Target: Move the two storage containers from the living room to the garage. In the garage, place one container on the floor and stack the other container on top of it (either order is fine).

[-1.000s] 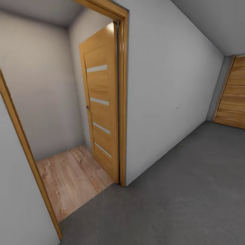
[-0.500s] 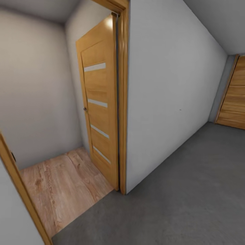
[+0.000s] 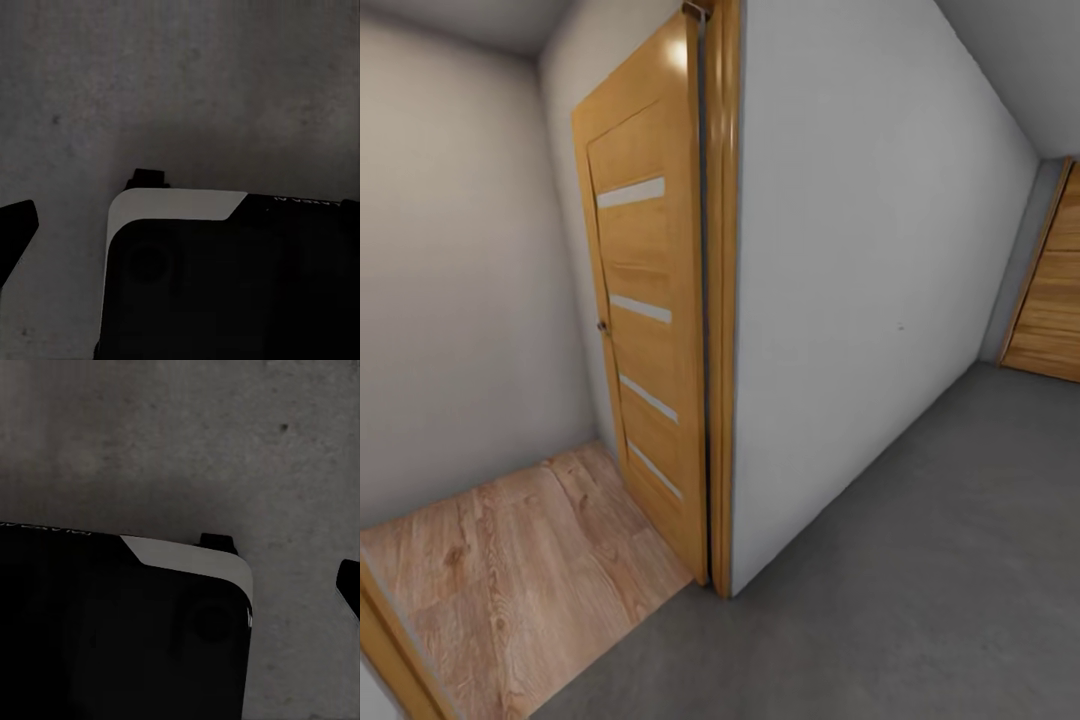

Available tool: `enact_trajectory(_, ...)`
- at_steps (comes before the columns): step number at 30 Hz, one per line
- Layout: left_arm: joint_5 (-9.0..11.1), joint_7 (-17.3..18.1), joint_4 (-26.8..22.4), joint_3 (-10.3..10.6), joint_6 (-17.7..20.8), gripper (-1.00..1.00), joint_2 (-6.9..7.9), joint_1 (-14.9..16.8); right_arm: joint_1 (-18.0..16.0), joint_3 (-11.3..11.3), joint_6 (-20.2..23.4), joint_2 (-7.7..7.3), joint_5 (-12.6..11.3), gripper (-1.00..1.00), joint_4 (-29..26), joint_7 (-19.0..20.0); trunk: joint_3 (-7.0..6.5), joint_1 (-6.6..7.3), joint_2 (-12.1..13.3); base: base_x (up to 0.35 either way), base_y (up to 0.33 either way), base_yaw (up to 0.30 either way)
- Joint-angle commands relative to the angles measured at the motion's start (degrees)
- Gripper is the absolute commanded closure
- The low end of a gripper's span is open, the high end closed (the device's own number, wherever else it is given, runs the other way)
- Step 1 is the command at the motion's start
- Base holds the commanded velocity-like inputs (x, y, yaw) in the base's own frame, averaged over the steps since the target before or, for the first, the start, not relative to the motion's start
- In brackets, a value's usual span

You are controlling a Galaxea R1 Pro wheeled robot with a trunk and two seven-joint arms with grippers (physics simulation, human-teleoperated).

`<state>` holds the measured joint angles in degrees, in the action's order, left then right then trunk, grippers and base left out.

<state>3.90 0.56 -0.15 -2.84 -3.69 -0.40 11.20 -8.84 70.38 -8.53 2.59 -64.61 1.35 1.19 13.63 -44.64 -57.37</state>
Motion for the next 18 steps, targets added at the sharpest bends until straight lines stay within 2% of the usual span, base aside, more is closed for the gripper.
enact_trajectory(1, 0.41, 0.06, 0.06, -0.24, -0.17, -1.00, -0.01, 0.05, -0.04, 0.49, -0.18, 0.05, -0.51, -1.00, 0.14, 0.13, 0.07, -0.04, -0.04, 0.325, 0.000, 0.000)
enact_trajectory(18, 0.41, 0.06, 0.06, -0.24, -0.17, -1.00, 0.00, 0.05, -0.04, 0.47, -0.17, 0.01, -0.25, -1.00, 0.14, -0.48, 0.07, -0.04, -0.04, 0.325, 0.000, 0.000)
